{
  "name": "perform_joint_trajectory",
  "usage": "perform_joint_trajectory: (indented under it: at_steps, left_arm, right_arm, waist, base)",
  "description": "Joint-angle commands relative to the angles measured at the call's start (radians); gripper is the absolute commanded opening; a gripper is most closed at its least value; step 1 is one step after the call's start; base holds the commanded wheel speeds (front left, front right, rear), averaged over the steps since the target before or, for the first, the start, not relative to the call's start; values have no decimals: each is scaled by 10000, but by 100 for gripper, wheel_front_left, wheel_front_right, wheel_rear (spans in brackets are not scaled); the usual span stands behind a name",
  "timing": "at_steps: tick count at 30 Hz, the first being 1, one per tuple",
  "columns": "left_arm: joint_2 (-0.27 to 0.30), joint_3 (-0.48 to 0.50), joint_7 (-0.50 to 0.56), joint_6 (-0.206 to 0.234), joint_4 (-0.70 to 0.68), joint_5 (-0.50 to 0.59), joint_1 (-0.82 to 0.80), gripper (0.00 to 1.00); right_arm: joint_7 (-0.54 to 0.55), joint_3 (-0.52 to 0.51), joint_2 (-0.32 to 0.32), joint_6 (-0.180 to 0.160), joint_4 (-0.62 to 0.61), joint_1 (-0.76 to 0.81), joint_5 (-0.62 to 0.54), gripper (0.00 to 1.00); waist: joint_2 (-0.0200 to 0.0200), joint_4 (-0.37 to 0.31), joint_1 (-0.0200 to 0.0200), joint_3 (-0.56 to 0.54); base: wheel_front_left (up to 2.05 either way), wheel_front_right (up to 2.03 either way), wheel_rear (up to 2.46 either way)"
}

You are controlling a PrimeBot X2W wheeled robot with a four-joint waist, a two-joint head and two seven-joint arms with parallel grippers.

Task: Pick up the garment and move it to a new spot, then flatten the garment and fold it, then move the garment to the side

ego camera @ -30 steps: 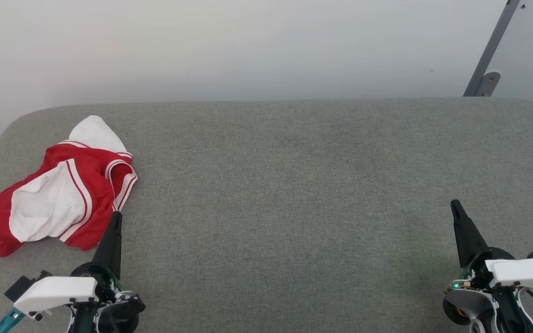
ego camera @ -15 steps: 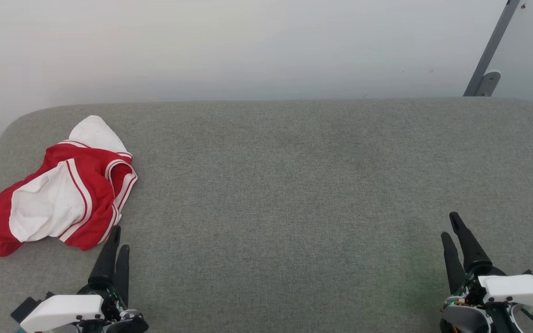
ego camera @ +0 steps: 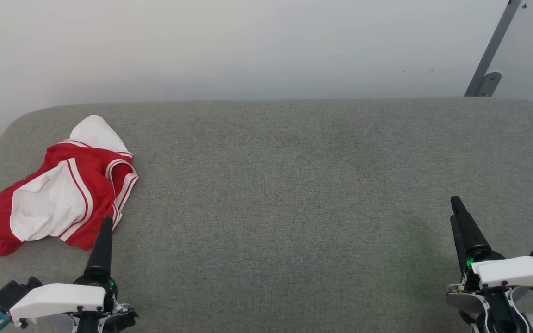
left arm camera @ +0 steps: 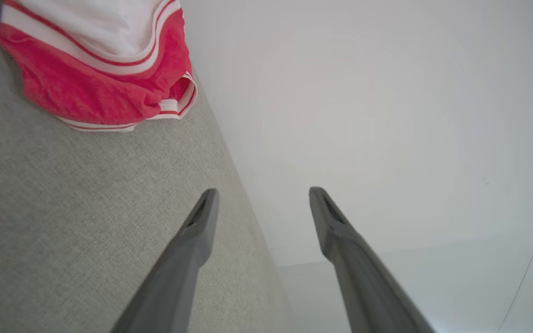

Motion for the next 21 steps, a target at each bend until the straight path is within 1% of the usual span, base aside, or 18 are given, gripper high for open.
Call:
perform_joint_trajectory:
  at_steps: [1, 10, 21]
  left_arm:
    - [66, 7, -107, -2, -202, 406, -288, 100]
    - [75, 29, -474, -2, -487, 2605, -224, 100]
    - [183, -141, -877, 18, -655, 5049, -109, 100]
  right_arm:
    - [-118, 90, -136, 34, -92, -326, -254, 100]
    - [-539, 378, -542, 36, 60, -647, -1937, 100]
    - [-943, 418, -680, 39, 7, -845, -4407, 100]
  waist:
    - [0, 2, 0, 0]
    - [0, 22, 0, 1]
    - [0, 55, 0, 21]
  base:
    - [0, 0, 0]
    - [0, 0, 0]
    - [0, 0, 0]
